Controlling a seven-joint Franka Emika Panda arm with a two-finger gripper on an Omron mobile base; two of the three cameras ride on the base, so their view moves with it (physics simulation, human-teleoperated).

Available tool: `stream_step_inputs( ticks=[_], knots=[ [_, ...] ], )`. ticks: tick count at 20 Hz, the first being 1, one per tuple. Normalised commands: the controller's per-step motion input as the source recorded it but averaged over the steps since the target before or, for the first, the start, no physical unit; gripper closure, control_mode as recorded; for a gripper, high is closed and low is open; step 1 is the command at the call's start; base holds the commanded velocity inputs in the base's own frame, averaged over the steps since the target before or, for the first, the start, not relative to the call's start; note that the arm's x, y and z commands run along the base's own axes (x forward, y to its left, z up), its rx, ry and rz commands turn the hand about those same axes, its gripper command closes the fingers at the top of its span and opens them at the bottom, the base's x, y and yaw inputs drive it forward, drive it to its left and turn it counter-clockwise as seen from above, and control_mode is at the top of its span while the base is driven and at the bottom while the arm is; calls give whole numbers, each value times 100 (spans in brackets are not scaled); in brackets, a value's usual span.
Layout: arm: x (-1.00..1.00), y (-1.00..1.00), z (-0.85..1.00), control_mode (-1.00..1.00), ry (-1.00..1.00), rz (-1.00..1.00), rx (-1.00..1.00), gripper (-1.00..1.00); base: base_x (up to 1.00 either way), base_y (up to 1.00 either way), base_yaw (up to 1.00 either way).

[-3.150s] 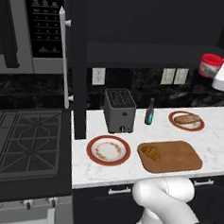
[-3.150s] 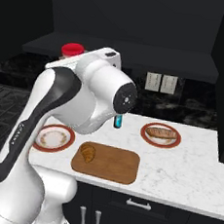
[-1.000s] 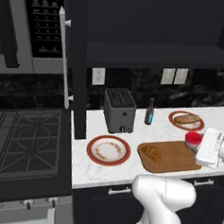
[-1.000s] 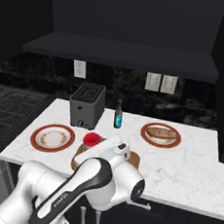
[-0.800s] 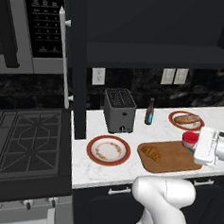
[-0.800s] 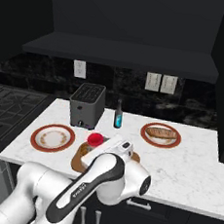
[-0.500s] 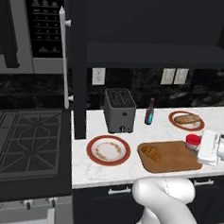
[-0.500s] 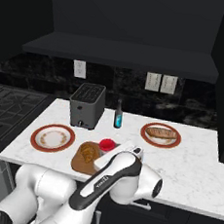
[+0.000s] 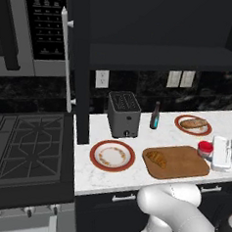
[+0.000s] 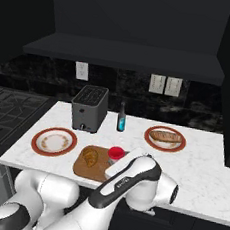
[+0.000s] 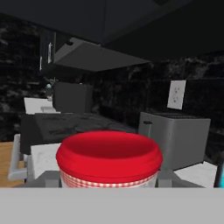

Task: From the different types of pastries on the counter, select a croissant and place it on the cutting board. Then retrieve a jar of jam from the cabinet and place it alongside the croissant on the cutting board.

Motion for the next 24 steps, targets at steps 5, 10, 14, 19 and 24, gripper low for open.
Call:
stream_step_inputs(
  ticks=[5, 10, 14, 19, 24],
  knots=[
    [-51, -2, -50, -100, 0, -2, 0, 100, 0, 0, 0],
    [13, 12, 10, -100, 15, -6, -1, 100, 0, 0, 0],
    [36, 0, 34, -100, 31, -12, -2, 100, 0, 0, 0],
    [-2, 0, -10, -100, -9, 0, 0, 100, 0, 0, 0],
    [24, 9, -48, -100, -15, 4, 0, 100, 0, 0, 0]
  ],
)
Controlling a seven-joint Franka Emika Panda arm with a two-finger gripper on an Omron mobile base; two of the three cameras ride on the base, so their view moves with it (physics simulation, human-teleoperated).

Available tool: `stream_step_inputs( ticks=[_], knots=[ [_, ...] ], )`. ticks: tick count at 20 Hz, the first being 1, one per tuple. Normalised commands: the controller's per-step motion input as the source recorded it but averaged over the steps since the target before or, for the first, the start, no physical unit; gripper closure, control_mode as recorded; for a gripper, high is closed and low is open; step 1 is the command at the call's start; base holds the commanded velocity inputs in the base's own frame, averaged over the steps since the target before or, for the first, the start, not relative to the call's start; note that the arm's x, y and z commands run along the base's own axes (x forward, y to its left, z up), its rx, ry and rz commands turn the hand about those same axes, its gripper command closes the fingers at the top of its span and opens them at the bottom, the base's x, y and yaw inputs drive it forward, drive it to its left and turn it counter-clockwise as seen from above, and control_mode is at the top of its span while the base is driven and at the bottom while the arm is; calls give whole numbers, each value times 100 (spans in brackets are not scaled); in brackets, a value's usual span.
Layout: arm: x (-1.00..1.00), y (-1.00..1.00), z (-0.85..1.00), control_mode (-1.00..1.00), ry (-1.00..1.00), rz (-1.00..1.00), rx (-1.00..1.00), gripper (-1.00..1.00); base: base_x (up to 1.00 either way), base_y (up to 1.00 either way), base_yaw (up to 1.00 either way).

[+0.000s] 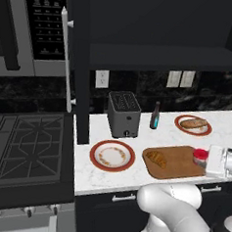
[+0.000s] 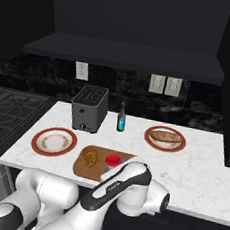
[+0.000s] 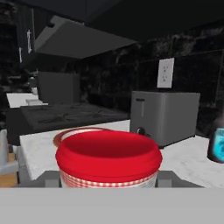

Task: From the different types of pastries on the counter, select a croissant and place it on the cutting board. Then retrieve a jar of jam from the cabinet and place it alongside the croissant on the cutting board.

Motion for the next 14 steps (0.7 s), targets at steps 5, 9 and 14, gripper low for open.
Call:
stream_step_inputs(
  ticks=[5, 9, 14],
  knots=[
    [90, 4, -27, -100, 2, 23, 0, 100, 0, 0, 0],
    [22, 0, 0, -100, 0, 14, 0, 100, 0, 0, 0],
    [41, -16, -79, -100, 0, 4, 0, 100, 0, 0, 0]
  ],
)
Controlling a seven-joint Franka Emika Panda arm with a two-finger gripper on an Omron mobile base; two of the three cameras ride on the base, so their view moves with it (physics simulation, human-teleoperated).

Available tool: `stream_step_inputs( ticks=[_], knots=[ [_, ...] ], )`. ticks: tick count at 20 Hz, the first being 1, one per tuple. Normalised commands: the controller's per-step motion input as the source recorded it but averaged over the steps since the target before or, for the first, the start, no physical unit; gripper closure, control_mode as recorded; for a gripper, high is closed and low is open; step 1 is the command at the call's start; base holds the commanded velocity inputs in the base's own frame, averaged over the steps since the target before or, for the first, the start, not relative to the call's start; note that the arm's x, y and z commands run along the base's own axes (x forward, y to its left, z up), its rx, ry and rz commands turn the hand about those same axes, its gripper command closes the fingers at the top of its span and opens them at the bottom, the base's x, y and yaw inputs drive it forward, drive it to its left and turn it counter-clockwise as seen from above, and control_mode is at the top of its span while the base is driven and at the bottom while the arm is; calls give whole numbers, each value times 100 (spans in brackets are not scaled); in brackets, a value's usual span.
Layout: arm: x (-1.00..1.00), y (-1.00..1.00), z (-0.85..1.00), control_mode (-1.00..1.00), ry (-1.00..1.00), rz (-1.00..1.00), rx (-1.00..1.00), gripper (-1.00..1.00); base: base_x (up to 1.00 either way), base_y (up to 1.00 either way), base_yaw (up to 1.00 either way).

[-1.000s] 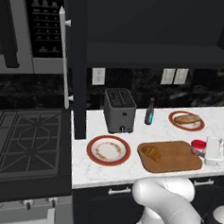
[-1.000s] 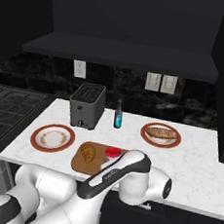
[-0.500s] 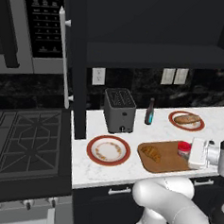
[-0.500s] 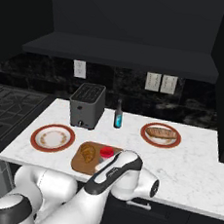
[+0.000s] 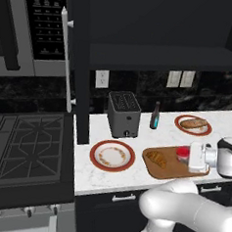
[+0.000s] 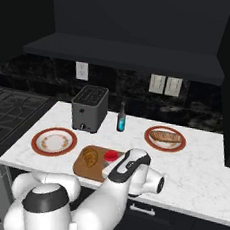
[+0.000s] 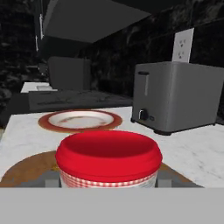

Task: From the different types of pastries on the counter, select a croissant and place it on the cutting board. Then retrieve a jar of jam from the cabinet and place it alongside the croissant on the cutting board.

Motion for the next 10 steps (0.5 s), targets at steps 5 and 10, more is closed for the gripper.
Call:
stream_step_inputs(
  ticks=[5, 10],
  knots=[
    [26, 0, -39, -100, 1, 5, 0, 100, 0, 0, 0],
    [18, -11, -12, -100, 0, 3, 1, 100, 0, 0, 0]
  ],
)
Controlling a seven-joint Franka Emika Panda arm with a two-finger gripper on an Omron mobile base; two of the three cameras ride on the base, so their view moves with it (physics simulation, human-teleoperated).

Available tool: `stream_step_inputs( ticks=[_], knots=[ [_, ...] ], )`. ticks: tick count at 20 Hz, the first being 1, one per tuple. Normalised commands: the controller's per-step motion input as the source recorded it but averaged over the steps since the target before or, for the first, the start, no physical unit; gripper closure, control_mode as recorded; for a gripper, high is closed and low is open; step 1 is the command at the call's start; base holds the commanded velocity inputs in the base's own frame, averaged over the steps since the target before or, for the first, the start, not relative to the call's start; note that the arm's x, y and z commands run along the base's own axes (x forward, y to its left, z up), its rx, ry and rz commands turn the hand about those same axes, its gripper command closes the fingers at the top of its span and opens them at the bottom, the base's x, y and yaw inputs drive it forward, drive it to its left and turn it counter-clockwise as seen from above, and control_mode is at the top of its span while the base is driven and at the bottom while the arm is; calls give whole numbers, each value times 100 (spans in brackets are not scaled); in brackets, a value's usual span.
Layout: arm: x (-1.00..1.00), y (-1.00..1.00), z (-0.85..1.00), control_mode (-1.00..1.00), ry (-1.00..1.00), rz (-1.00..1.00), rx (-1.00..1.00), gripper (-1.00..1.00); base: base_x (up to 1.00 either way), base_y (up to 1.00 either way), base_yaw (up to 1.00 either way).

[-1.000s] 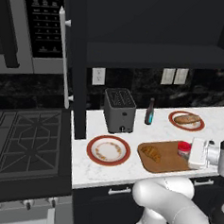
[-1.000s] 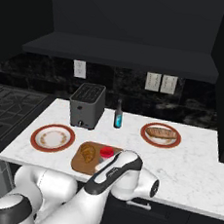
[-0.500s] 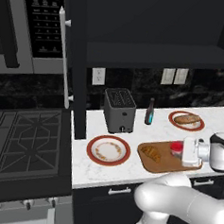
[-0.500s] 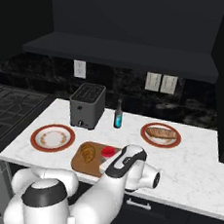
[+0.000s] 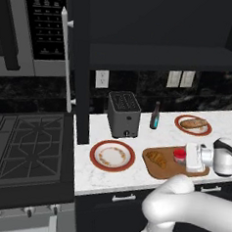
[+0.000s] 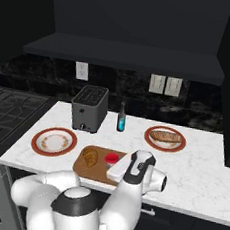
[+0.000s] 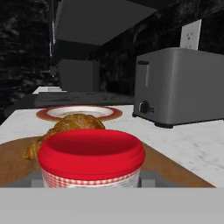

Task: From the different types of pastries on the counter, select a croissant and place it on the cutting board. Then retrieve a jar of jam from the cabinet and place it alongside the croissant on the cutting board.

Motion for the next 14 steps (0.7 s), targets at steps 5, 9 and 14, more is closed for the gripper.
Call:
stream_step_inputs(
  ticks=[5, 9, 14],
  knots=[
    [30, -6, -43, -100, 0, 6, 1, 100, 0, 0, 0],
    [29, 0, -43, -100, 0, 5, 0, -100, 0, 0, 0],
    [5, 0, -18, -100, 0, 4, 0, -100, 0, 0, 0]
  ],
)
